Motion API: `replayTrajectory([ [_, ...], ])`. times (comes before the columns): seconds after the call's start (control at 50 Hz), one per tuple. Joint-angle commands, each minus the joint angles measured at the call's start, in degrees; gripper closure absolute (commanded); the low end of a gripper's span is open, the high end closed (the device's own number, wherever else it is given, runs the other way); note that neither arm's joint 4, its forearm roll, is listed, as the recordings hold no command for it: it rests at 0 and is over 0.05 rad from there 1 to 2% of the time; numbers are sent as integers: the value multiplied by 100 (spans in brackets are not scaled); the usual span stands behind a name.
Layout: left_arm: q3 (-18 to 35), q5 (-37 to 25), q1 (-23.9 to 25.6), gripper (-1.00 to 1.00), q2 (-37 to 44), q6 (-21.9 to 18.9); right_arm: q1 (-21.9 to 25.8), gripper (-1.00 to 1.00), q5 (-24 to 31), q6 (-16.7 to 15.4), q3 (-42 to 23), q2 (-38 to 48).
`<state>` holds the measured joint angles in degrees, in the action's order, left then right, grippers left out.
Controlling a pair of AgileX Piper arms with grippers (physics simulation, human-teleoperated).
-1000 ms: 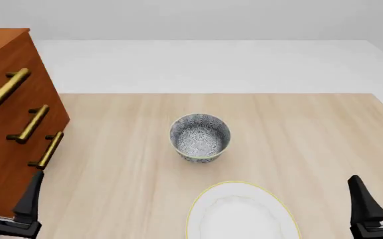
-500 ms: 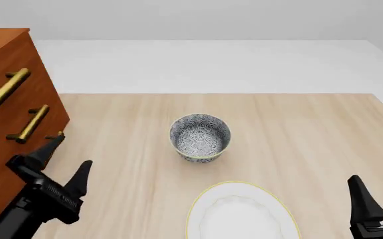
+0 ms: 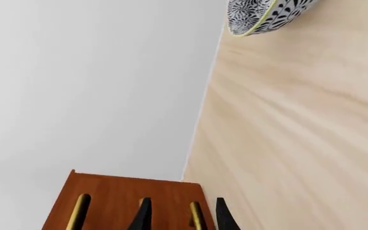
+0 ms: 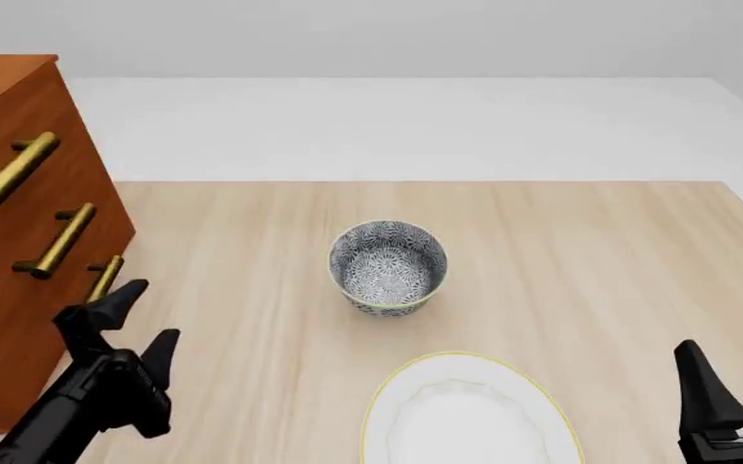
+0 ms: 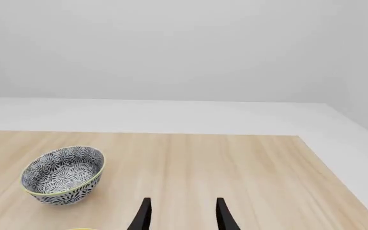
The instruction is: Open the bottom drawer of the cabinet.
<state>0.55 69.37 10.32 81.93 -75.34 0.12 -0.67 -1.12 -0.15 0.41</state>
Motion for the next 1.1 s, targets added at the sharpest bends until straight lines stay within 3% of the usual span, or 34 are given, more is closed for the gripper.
replayTrajectory([
  [0.02,133,53,-201,-100,441,-185,1,-100,-3,-1,1,2],
  [1.1,935,53,-776,-100,1811,73,1,-100,1,-1,-1,1],
])
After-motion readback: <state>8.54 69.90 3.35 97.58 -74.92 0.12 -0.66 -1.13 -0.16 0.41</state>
